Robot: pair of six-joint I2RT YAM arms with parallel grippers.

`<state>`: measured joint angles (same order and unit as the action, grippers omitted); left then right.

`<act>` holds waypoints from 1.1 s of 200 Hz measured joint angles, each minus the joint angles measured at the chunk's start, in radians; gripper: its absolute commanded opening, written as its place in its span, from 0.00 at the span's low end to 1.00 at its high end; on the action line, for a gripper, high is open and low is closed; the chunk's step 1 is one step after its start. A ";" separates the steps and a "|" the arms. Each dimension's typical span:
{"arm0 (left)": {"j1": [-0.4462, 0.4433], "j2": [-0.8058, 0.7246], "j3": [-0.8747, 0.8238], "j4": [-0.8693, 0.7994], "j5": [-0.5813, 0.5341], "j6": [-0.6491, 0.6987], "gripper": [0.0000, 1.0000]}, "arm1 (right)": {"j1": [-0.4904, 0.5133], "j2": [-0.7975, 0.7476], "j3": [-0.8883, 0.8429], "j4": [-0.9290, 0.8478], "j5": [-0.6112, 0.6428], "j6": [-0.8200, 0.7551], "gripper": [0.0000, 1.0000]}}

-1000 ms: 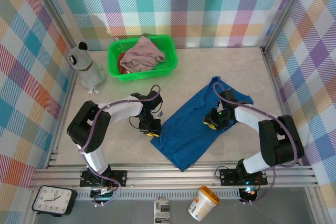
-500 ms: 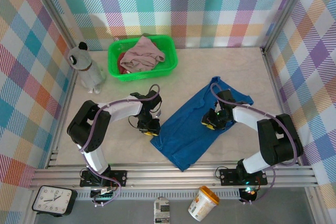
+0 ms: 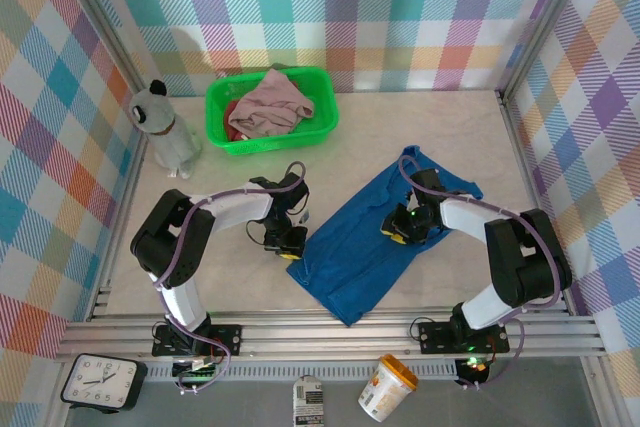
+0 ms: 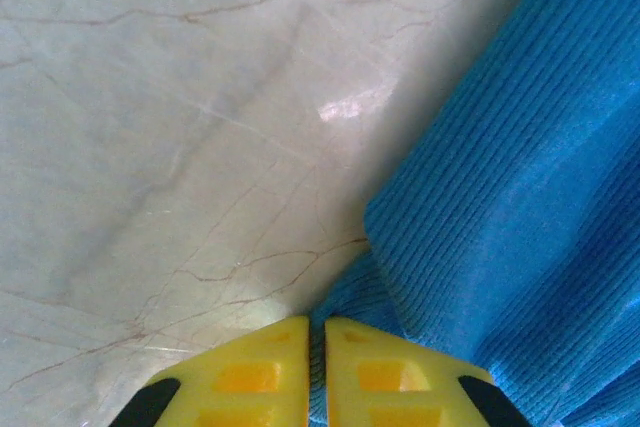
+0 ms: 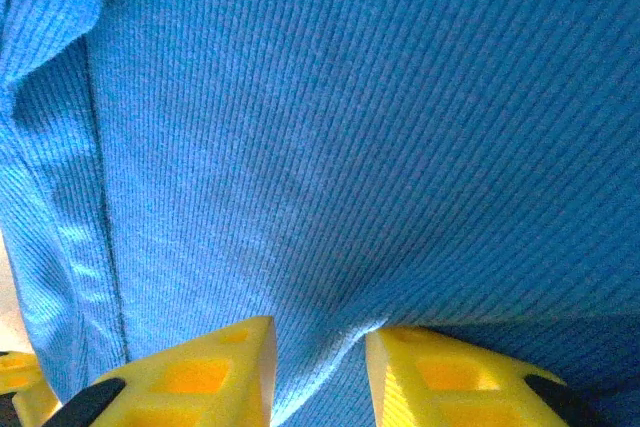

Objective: Fold and stack the tank tops

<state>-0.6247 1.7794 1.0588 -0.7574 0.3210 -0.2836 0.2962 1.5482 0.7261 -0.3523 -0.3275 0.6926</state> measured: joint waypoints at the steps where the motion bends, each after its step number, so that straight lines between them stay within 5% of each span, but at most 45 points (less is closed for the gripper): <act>1: 0.000 0.000 0.000 0.000 0.000 0.000 0.08 | 0.000 0.000 0.000 0.000 0.000 0.000 0.32; 180: 0.025 -0.047 -0.043 -0.143 -0.089 0.015 0.06 | 0.000 0.033 0.024 0.001 0.001 0.011 0.30; 220: 0.025 -0.047 -0.043 -0.154 -0.075 0.011 0.21 | 0.000 0.026 0.024 0.007 -0.006 0.006 0.34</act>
<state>-0.5995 1.7321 1.0157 -0.9112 0.2462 -0.2722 0.2962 1.5742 0.7502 -0.3454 -0.3340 0.6983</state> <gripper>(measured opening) 0.162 0.331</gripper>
